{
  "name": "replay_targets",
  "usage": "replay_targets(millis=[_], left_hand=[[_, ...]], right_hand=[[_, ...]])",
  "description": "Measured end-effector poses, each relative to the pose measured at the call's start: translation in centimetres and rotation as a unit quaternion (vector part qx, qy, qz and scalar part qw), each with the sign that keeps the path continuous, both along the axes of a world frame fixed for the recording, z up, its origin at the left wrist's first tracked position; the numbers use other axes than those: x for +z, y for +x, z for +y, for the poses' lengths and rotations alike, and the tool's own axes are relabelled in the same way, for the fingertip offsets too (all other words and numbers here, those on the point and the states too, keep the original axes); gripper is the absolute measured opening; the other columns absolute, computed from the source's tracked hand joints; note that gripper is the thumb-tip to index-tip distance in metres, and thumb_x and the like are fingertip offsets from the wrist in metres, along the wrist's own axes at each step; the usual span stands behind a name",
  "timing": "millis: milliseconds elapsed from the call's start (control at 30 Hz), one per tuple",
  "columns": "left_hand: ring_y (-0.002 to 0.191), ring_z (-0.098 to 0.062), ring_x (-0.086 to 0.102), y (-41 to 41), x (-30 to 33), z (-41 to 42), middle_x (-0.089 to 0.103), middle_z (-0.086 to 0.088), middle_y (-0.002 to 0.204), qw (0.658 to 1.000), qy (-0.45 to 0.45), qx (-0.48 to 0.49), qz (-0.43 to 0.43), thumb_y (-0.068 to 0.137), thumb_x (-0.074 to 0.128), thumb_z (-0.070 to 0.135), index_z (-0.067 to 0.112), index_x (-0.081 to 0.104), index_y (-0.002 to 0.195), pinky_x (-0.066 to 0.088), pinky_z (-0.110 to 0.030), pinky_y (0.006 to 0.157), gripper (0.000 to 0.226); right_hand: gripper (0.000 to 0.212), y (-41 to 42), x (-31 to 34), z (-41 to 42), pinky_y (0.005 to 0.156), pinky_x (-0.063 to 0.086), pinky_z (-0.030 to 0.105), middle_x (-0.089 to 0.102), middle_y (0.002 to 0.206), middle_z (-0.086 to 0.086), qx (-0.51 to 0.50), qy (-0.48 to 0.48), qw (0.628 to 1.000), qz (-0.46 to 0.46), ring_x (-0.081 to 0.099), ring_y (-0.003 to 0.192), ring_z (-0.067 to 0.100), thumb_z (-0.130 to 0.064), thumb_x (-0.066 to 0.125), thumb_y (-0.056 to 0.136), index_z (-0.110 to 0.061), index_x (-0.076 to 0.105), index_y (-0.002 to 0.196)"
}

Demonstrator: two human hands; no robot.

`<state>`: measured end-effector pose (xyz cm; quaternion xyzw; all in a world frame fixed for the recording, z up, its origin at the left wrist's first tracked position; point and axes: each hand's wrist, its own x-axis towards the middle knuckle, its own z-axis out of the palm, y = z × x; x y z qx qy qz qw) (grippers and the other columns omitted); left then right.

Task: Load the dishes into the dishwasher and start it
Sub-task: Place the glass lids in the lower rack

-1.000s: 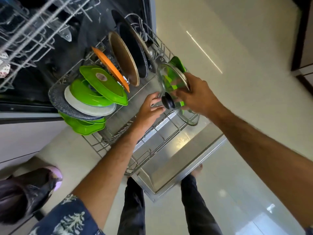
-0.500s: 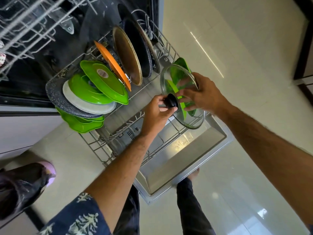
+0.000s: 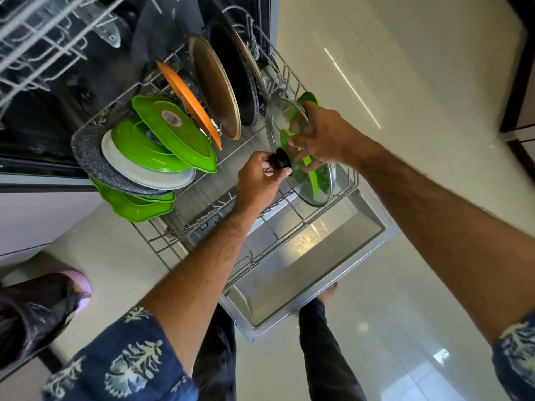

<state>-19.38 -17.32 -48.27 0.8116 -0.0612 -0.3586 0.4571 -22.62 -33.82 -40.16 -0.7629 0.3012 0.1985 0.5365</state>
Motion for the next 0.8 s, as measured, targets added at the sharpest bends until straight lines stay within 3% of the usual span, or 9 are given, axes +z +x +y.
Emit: replay_targets(millis=[133,400,667,800], left_hand=[[0.073,0.003,0.063,-0.3,0.0,0.0,0.065,0.001,0.092,1.000,-0.004,0.002,-0.001,0.080,0.081,0.008,0.000,0.063,0.111,0.047,-0.006,0.060,0.037],[0.097,-0.028,0.071,-0.2,0.6,-1.0,0.067,-0.021,0.115,0.999,-0.042,-0.023,-0.021,0.071,0.086,0.000,-0.003,0.057,0.115,0.055,-0.010,0.069,0.052],[0.093,-0.027,0.072,-0.5,-0.3,0.2,0.069,-0.022,0.111,0.997,-0.072,-0.025,-0.028,0.071,0.087,0.003,-0.006,0.057,0.113,0.057,-0.016,0.074,0.052],[0.090,-0.025,0.074,-1.1,-0.7,0.5,0.071,-0.019,0.107,0.997,-0.078,0.005,-0.018,0.068,0.088,0.007,-0.003,0.059,0.110,0.061,-0.028,0.076,0.052]], right_hand=[[0.043,-0.7,0.2,-0.3,0.058,0.062,0.042,0.067,0.102,0.013,0.005,0.012,1.000,-0.006,0.075,0.076,0.020,-0.012,0.062,0.097,-0.011,0.040,0.134],[0.030,-5.5,-0.4,0.1,0.069,0.062,0.048,0.066,0.118,0.015,-0.093,0.052,0.992,-0.074,0.074,0.094,0.021,-0.014,0.058,0.099,-0.021,0.041,0.122],[0.017,-4.7,0.4,0.0,0.066,0.063,0.047,0.070,0.106,0.010,-0.060,0.030,0.996,-0.053,0.075,0.086,0.018,-0.014,0.057,0.099,-0.011,0.045,0.110],[0.019,-4.3,0.6,0.0,0.064,0.063,0.045,0.070,0.105,0.009,-0.040,0.026,0.998,-0.041,0.075,0.084,0.016,-0.014,0.058,0.099,-0.010,0.045,0.112]])
